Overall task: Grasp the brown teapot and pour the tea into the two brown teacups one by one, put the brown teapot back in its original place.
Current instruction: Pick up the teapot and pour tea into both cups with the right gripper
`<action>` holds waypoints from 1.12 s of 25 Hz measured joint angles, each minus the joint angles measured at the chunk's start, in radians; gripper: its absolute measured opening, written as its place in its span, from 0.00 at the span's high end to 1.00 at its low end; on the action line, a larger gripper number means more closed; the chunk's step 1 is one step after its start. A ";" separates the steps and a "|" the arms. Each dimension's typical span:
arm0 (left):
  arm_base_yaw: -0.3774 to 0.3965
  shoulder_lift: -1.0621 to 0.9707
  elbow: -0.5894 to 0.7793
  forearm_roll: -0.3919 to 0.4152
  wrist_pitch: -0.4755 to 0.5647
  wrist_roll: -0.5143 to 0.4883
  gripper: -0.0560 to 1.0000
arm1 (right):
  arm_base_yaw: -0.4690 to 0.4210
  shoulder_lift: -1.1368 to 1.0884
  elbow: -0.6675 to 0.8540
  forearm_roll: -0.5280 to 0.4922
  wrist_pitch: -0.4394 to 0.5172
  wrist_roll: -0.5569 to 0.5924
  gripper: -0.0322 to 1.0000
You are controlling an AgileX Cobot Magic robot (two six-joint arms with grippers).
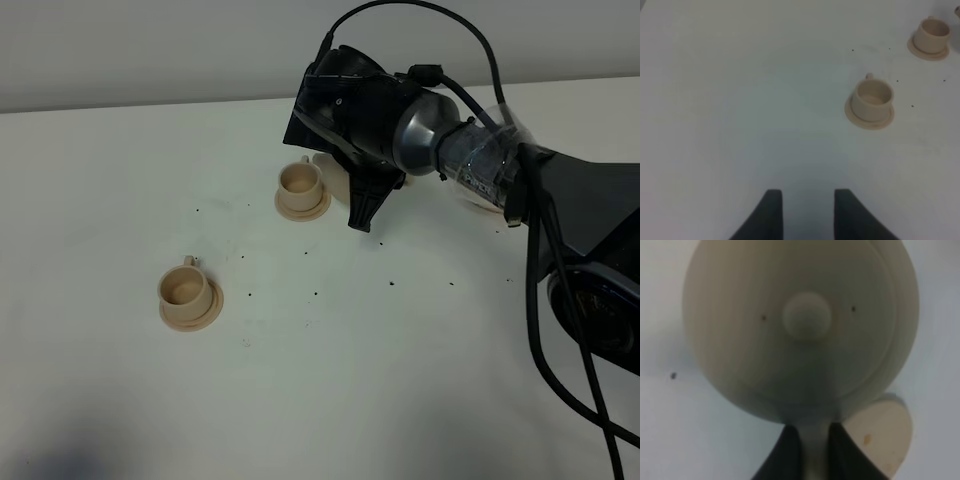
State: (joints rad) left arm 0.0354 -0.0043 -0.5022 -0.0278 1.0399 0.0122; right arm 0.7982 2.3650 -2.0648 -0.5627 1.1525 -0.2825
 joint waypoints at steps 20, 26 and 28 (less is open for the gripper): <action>0.000 0.000 0.000 0.000 0.000 0.000 0.66 | 0.057 0.048 0.000 -0.214 -0.008 -0.008 0.85; 0.000 0.000 0.000 0.000 0.000 0.000 0.66 | 0.060 0.048 0.000 -0.256 -0.029 -0.013 0.85; 0.000 0.000 0.000 0.000 0.000 0.000 0.66 | 0.060 0.048 0.000 -0.268 -0.029 -0.024 0.85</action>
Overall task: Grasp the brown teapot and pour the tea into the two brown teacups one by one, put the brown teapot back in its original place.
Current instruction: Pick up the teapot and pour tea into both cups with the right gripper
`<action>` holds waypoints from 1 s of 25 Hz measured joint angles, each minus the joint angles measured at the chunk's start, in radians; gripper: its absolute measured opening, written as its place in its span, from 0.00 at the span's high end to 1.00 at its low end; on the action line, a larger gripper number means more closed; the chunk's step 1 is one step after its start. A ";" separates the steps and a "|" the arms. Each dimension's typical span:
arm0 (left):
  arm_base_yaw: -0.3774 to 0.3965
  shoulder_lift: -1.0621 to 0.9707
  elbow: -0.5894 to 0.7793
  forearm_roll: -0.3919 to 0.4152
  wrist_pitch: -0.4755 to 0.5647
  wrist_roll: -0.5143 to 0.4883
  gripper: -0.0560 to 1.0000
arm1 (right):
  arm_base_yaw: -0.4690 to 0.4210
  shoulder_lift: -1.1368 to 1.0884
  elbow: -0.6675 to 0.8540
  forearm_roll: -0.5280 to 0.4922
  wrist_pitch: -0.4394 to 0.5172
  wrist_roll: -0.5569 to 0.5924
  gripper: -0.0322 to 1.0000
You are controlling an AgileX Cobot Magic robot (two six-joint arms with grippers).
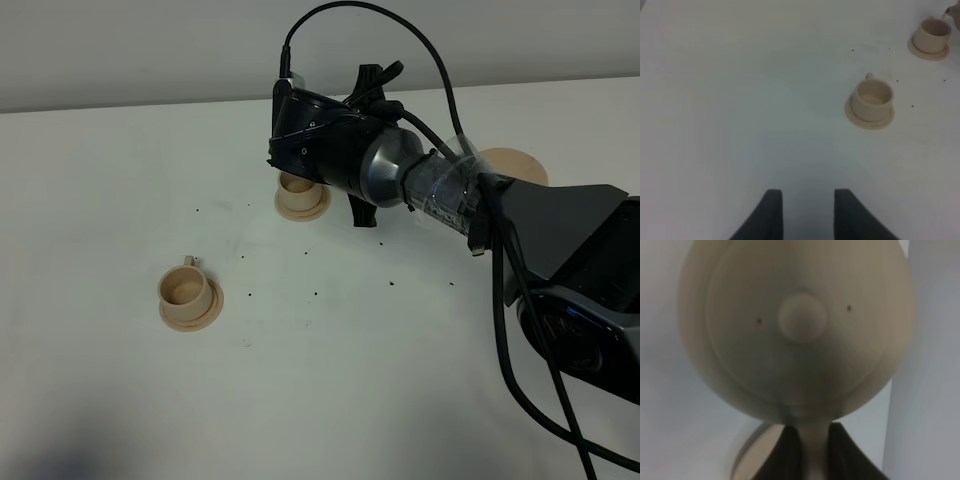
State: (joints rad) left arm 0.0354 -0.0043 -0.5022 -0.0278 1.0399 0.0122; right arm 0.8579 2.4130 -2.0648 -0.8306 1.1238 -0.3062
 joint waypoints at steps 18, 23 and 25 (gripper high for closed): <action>0.000 0.000 0.000 0.000 0.000 0.000 0.66 | 0.019 0.003 0.000 -0.067 -0.024 -0.071 0.85; 0.000 0.000 0.000 0.000 0.000 0.000 0.66 | 0.020 0.003 0.000 -0.067 -0.024 -0.073 0.85; 0.000 0.000 0.000 0.000 0.000 0.000 0.66 | 0.020 0.003 0.000 -0.067 -0.020 -0.073 0.85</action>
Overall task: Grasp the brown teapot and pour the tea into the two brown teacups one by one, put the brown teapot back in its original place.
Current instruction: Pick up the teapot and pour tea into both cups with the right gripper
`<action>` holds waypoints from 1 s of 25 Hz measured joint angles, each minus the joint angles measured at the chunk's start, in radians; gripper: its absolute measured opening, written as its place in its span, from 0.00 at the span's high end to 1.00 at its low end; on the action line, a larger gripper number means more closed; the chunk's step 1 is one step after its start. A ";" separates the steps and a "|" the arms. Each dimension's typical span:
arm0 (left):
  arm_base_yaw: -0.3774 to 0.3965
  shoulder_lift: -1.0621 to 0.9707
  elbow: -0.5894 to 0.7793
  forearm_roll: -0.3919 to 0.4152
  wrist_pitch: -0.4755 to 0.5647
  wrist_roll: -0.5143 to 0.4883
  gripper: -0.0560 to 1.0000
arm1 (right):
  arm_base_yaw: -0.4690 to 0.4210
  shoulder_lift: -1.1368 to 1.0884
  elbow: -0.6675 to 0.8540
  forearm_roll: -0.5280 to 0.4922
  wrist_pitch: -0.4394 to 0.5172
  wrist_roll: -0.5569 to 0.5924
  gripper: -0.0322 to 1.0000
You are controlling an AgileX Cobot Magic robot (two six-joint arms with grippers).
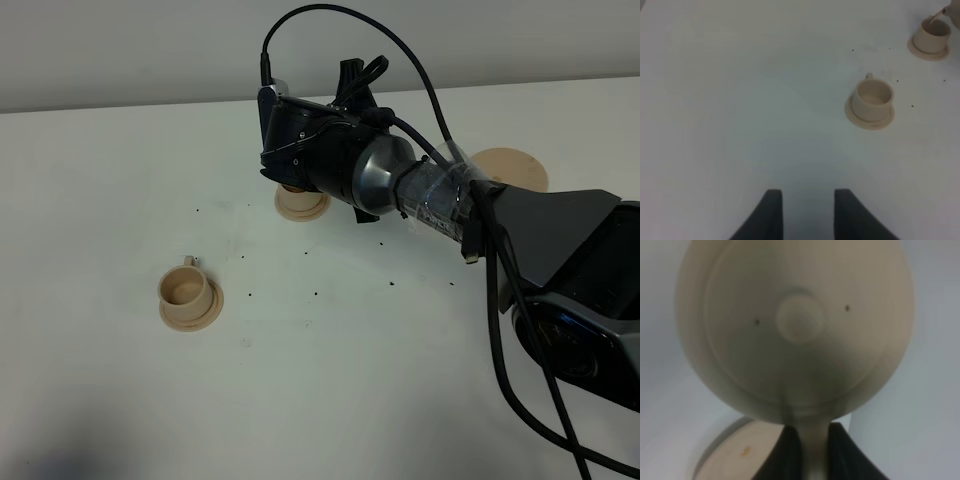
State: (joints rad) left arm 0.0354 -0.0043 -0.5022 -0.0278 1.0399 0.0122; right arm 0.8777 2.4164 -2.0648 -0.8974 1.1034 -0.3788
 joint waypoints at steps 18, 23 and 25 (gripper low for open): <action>0.000 0.000 0.000 0.000 0.000 0.000 0.66 | 0.000 0.029 0.000 -0.033 0.024 -0.021 0.85; 0.000 0.000 0.000 0.000 0.000 0.000 0.66 | 0.000 0.036 0.000 -0.044 0.023 -0.022 0.85; 0.000 0.000 0.000 0.000 0.000 0.000 0.66 | 0.000 0.036 0.000 -0.052 0.023 -0.022 0.85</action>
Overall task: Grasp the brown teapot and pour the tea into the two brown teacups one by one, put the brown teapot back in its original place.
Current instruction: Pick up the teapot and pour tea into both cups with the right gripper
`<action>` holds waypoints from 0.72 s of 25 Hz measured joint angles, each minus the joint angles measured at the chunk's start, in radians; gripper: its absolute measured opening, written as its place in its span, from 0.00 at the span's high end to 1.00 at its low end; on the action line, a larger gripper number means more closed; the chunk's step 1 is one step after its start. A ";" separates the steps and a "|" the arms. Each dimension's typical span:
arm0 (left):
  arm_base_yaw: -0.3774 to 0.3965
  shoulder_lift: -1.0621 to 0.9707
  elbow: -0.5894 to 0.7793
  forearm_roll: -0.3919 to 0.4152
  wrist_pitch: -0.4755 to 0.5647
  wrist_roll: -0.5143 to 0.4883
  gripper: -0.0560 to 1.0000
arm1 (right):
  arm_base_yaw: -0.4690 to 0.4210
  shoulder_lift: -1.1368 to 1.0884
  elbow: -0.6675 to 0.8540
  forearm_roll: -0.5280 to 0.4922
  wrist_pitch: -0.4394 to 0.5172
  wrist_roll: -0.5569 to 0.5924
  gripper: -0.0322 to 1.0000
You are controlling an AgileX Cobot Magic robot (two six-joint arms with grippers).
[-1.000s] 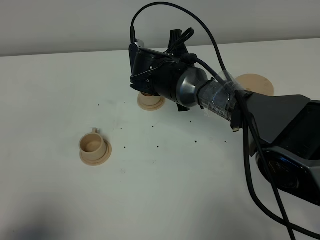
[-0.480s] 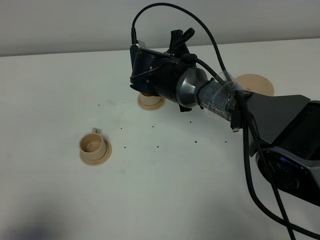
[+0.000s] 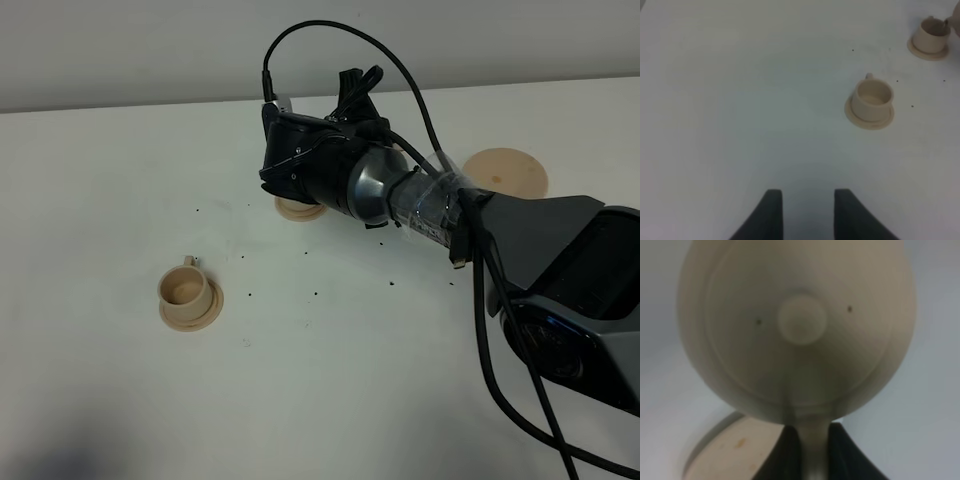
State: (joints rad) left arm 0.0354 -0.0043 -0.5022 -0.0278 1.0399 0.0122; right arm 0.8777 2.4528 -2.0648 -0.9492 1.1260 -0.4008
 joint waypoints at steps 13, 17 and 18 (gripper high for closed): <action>0.000 0.000 0.000 0.000 0.000 0.000 0.66 | 0.000 0.000 0.000 -0.023 0.009 -0.032 0.85; 0.000 0.000 0.000 0.000 0.000 0.000 0.66 | 0.000 0.000 0.000 -0.036 0.002 -0.036 0.85; 0.000 0.000 0.000 0.000 0.000 0.000 0.66 | 0.000 0.000 0.000 -0.038 0.000 -0.036 0.85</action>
State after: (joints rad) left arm 0.0354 -0.0043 -0.5022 -0.0278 1.0399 0.0122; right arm 0.8777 2.4528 -2.0648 -0.9875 1.1258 -0.4369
